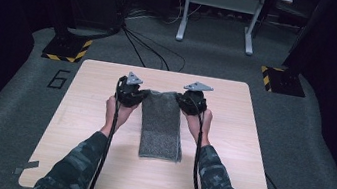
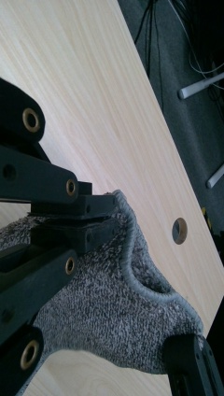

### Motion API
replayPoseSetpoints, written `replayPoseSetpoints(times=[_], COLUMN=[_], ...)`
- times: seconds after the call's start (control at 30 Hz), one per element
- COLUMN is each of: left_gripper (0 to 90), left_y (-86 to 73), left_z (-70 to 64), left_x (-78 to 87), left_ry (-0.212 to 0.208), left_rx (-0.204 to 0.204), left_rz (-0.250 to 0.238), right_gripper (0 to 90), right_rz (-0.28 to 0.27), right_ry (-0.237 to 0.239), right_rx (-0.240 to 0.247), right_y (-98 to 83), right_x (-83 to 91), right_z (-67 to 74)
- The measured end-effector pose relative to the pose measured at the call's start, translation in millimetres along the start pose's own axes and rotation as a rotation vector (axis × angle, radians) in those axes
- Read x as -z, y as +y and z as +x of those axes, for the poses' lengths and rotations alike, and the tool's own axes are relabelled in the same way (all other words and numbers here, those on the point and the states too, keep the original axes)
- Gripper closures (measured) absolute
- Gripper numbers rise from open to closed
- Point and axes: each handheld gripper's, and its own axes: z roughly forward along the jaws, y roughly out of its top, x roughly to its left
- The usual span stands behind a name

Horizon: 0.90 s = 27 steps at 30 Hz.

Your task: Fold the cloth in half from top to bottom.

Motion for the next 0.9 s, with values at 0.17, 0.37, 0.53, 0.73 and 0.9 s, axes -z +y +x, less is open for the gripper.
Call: replayPoseSetpoints(times=[0.17,0.37,0.53,0.73,0.9], left_gripper=[86.8,86.7,86.6,86.1,85.7], left_y=[-6.4,-14.5,-18.7,-25.7,-36.3], left_z=[-8.4,-16.0,-21.6,-29.5,-36.0], left_x=[-3.1,-3.0,2.1,9.8,11.2], left_ry=[-0.019,-0.038,-0.048,-0.065,-0.079], left_rx=[-0.009,-0.009,-0.028,-0.049,-0.056], left_rz=[-0.002,-0.007,-0.003,0.012,0.028], right_gripper=[84.9,84.9,84.8,84.7,84.6], right_rz=[-0.003,-0.009,-0.018,-0.007,0.008], right_ry=[0.006,0.014,0.023,0.029,0.037], right_rx=[0.001,0.017,0.031,0.053,0.070], right_y=[-13.4,-23.7,-32.4,-46.3,-56.3], right_x=[5.2,16.1,25.2,33.9,40.3], right_z=[-5.2,-3.4,1.5,10.5,17.9])
